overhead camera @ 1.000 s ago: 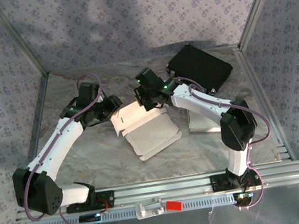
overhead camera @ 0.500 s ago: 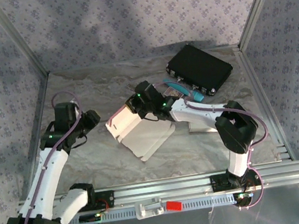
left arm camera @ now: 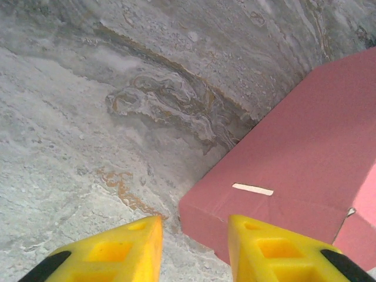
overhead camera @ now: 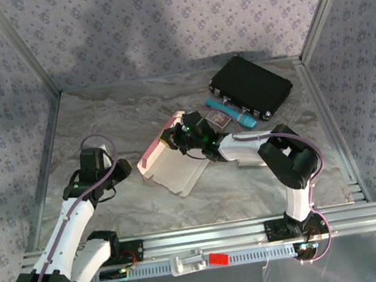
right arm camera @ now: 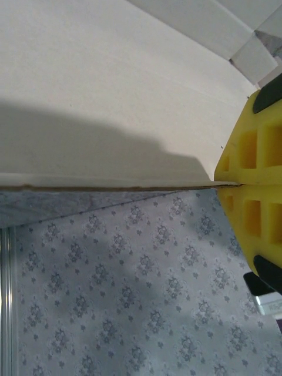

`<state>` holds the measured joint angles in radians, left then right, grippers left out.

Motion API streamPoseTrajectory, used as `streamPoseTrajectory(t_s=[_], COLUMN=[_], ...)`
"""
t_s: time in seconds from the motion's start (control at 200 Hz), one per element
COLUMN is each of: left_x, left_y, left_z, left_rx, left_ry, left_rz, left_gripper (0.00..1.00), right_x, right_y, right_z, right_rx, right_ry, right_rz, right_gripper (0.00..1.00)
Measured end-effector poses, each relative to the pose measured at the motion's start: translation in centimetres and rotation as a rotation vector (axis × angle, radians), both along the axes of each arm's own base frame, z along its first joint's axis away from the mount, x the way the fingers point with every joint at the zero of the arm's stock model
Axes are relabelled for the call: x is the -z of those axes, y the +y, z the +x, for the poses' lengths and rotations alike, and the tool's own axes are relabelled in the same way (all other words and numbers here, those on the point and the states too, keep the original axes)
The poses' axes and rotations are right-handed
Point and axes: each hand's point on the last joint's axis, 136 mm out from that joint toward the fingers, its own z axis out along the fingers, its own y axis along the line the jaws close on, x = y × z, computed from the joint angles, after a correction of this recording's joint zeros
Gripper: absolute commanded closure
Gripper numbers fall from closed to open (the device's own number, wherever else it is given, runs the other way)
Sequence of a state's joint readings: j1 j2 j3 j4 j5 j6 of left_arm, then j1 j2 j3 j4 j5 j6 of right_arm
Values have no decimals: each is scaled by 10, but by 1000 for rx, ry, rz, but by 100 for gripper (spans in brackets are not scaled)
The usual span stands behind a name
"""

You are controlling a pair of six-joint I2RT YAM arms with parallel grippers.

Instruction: Fold the paper box

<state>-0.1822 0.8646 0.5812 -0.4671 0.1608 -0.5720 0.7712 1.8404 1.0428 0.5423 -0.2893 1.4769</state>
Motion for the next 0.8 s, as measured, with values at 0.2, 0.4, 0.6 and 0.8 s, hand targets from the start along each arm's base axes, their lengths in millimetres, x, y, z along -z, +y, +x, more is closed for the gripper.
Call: streamPoseTrajectory(t_s=[0.2,0.4,0.6,0.8], left_x=[8,19,24,19], left_y=[-5,-17,-34,-59], left_z=[-6,-15,-17,-21], left_rx=[48,142,243,373], left_ry=[-50,-74,-75,-149], left_rz=[-16,-37,-48,-13], left_gripper=[72,72,70,62], right_x=[-1,2,1,2], right_y=[2,4,4,-2], right_z=[-1,-2,0,5], right_rx=[-25,-37,-47,-65], right_ry=[-6,-2,1,8], right_rz=[14,17,23,27], right_gripper=[100,100,100,100])
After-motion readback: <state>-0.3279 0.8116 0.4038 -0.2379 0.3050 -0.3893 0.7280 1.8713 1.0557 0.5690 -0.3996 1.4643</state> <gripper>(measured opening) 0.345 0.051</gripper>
